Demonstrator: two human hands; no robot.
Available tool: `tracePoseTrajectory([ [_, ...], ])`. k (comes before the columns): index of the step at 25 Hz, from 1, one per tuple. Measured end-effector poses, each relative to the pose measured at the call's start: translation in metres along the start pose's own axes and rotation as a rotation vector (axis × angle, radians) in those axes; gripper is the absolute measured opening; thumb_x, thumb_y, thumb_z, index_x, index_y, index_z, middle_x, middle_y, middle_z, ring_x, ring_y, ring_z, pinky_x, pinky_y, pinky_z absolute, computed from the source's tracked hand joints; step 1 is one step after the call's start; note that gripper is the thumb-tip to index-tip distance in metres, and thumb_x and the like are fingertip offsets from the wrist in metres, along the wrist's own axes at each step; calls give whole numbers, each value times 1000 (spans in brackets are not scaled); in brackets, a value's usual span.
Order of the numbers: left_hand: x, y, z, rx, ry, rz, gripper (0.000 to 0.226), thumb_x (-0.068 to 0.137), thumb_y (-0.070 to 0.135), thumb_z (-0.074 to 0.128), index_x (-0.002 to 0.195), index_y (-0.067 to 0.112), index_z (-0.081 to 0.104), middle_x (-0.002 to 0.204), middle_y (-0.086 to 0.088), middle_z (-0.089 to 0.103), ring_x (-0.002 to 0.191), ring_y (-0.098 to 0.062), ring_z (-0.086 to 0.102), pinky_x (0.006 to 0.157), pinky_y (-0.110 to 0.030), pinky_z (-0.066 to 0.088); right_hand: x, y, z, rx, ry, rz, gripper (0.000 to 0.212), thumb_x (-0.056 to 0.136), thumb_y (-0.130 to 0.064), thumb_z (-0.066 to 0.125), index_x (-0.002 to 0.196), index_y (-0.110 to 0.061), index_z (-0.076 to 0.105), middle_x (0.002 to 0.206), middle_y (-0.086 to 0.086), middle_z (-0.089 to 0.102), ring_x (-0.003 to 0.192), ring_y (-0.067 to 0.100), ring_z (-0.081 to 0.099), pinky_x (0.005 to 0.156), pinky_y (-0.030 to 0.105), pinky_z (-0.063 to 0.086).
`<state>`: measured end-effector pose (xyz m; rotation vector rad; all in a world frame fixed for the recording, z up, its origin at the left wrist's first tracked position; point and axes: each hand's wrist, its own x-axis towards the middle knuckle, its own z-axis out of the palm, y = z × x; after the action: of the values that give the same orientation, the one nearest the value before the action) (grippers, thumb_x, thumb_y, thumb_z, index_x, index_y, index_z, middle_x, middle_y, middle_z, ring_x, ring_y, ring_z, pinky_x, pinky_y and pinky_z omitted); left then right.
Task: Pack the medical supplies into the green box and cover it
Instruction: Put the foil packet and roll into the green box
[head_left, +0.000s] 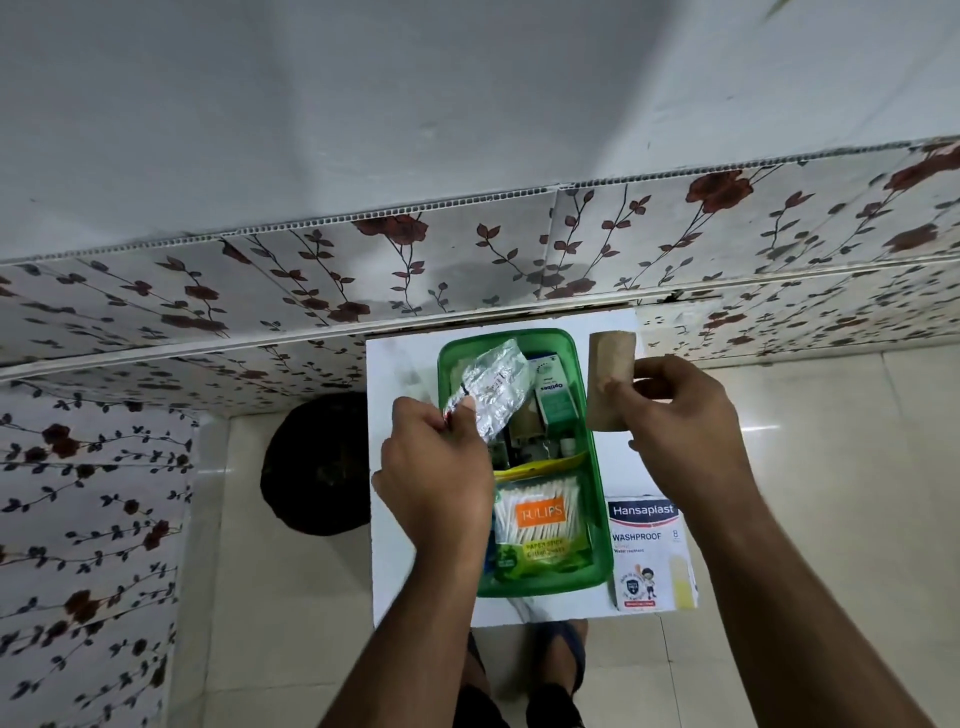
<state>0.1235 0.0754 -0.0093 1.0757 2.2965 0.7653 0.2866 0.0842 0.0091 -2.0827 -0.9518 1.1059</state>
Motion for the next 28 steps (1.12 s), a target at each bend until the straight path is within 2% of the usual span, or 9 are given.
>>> tracePoseTrajectory([
  [3, 0, -2, -2, 82, 37, 119, 33, 79, 41, 71, 95, 17, 56, 93, 3, 48, 90, -19, 43, 77, -35, 37, 0, 1, 1, -31, -16, -11, 24, 81, -37, 66, 101, -23, 67, 87, -15, 68, 80, 12, 68, 78, 42, 58],
  [6, 22, -4, -12, 193, -45, 456, 21, 84, 24, 68, 103, 18, 65, 94, -2, 61, 89, -23, 50, 72, -31, 33, 3, 3, -4, -58, -14, -27, 30, 81, -38, 65, 106, -21, 68, 90, -12, 70, 81, 11, 67, 77, 41, 58],
  [9, 51, -4, -8, 641, -268, 836, 44, 80, 34, 72, 122, 30, 62, 114, 0, 63, 102, -27, 49, 80, -39, 36, 6, 3, -7, -75, -7, -41, 33, 83, -40, 65, 109, -20, 69, 94, -7, 71, 82, 10, 66, 75, 37, 57],
  [11, 64, -3, -2, 853, -361, 970, 61, 73, 45, 74, 130, 34, 57, 119, -1, 59, 104, -27, 45, 81, -41, 33, 6, 0, -5, -134, -7, -61, 34, 86, -47, 61, 107, -21, 70, 91, -7, 71, 80, 8, 65, 69, 30, 51],
  [16, 66, -2, -4, 957, -288, 1063, 57, 67, 52, 70, 117, 25, 64, 113, -5, 51, 104, -29, 42, 81, -43, 30, -1, -9, 21, -382, 2, -137, 44, 86, -63, 50, 106, -28, 68, 80, -8, 72, 80, 17, 68, 72, 32, 54],
  [18, 63, 1, -2, 893, -313, 1095, 69, 65, 48, 70, 129, 29, 53, 114, -6, 49, 105, -28, 42, 82, -43, 31, -1, -10, 31, -453, 14, -195, 41, 85, -57, 52, 110, -25, 62, 83, -3, 73, 81, 22, 68, 68, 33, 53],
  [21, 66, 7, 4, 863, -379, 1119, 77, 69, 61, 61, 139, 36, 42, 117, -8, 45, 108, -28, 39, 85, -44, 31, 1, -13, 37, -547, 47, -286, 37, 87, -50, 51, 109, -20, 57, 84, 2, 68, 79, 27, 65, 60, 32, 45],
  [24, 70, 0, -2, 917, -321, 1076, 78, 69, 71, 55, 135, 29, 51, 113, -7, 44, 107, -27, 37, 84, -44, 29, -3, -16, 37, -643, 57, -341, 33, 88, -40, 54, 111, -16, 55, 95, 6, 65, 82, 32, 64, 60, 32, 38],
  [28, 71, -9, -10, 957, -257, 1047, 69, 70, 71, 55, 115, 19, 66, 111, -7, 46, 104, -27, 37, 82, -43, 26, -2, -21, 50, -761, 69, -392, 28, 94, -36, 48, 109, -13, 55, 99, 9, 62, 79, 36, 64, 55, 32, 32],
])
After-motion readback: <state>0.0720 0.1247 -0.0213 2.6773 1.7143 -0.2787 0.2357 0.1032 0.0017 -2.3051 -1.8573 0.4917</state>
